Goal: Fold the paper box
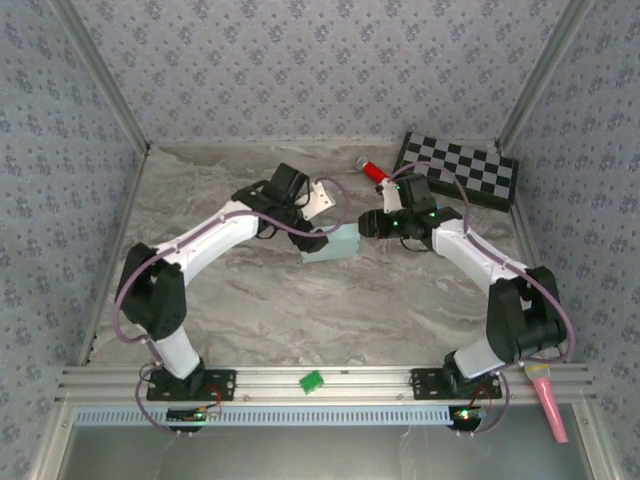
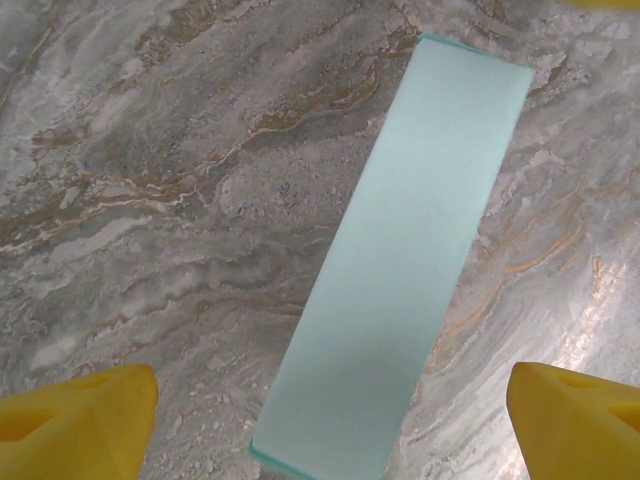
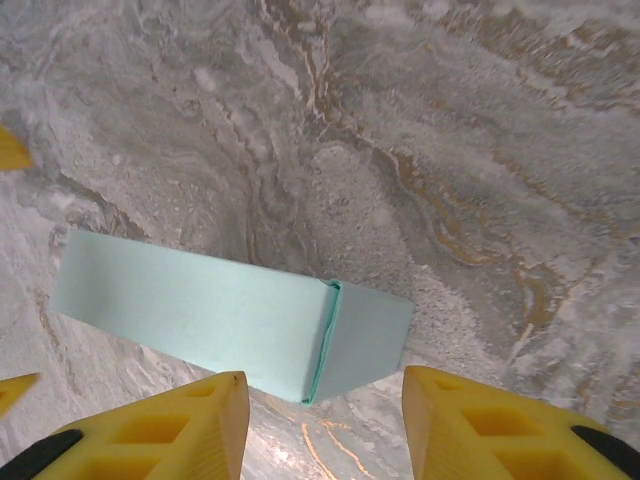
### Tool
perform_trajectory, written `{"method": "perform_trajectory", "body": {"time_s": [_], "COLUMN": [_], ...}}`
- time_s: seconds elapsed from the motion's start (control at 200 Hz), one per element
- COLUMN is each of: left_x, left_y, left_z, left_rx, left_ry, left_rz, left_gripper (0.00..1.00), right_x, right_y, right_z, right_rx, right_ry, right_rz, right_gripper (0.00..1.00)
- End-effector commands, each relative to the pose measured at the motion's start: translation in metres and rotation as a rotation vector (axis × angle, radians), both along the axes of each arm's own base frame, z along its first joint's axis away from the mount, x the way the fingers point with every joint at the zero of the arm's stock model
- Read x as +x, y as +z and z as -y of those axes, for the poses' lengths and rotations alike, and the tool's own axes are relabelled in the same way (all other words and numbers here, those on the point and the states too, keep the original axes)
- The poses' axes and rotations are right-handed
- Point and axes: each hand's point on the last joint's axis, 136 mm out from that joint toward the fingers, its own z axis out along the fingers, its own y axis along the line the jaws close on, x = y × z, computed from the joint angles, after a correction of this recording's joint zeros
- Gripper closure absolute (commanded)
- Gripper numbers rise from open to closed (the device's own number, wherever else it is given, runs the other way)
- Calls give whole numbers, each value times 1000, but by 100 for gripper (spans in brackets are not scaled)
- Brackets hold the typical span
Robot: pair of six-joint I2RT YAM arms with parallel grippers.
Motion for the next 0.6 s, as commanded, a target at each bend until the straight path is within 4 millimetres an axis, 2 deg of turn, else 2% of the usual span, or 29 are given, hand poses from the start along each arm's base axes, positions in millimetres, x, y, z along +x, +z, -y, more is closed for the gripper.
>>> {"method": "perform_trajectory", "body": {"time_s": [0.0,0.17,0.29,0.6], "left_x": [-8,-11,-6,-1], "left_y": [-7,-24,-34,-52], "left_z": [5,15,17,14], "left_rx": [50,103,138,246], "left_ry": [-45,-69,-57,-46], "left_rz": [-77,-125,-132,-84], "left_gripper": [10,10,12,36], "right_x": [-10,-20,-25,-27], "right_y": [-3,-15,-19,-24], "right_z": [19,39,47,56], "right_rx": [-17,-6,6,11], "right_ry": [-30,-71,-94,-118], "right_rz": [-15,-41,-50,-60], "right_gripper": [54,53,53,53]}}
